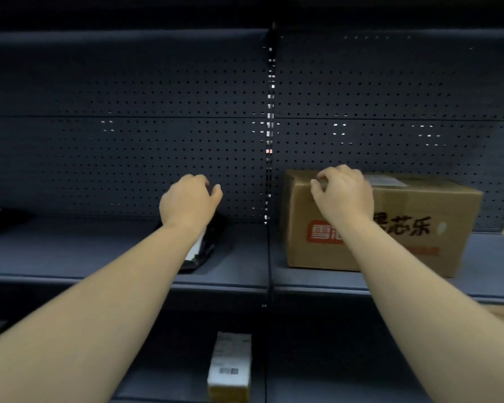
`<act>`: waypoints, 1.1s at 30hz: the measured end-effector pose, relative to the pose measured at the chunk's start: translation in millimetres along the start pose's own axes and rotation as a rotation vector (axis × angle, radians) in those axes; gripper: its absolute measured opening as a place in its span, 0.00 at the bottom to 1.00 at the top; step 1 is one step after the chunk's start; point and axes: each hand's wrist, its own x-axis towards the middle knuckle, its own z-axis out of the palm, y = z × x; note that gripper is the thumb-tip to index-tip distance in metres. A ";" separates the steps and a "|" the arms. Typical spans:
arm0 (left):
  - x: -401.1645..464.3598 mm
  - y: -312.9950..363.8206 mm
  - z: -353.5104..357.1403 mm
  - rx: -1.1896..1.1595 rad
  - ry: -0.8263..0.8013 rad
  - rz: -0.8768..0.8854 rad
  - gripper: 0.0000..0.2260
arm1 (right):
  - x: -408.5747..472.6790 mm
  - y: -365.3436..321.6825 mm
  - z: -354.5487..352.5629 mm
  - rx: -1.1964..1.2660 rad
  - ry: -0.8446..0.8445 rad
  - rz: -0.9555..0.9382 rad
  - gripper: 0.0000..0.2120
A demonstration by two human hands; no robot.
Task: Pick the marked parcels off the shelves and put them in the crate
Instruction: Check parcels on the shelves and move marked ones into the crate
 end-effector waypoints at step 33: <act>-236.1 -533.1 -233.8 0.637 -0.051 -0.559 0.14 | -310.0 -594.7 113.9 0.505 -0.595 -0.506 0.16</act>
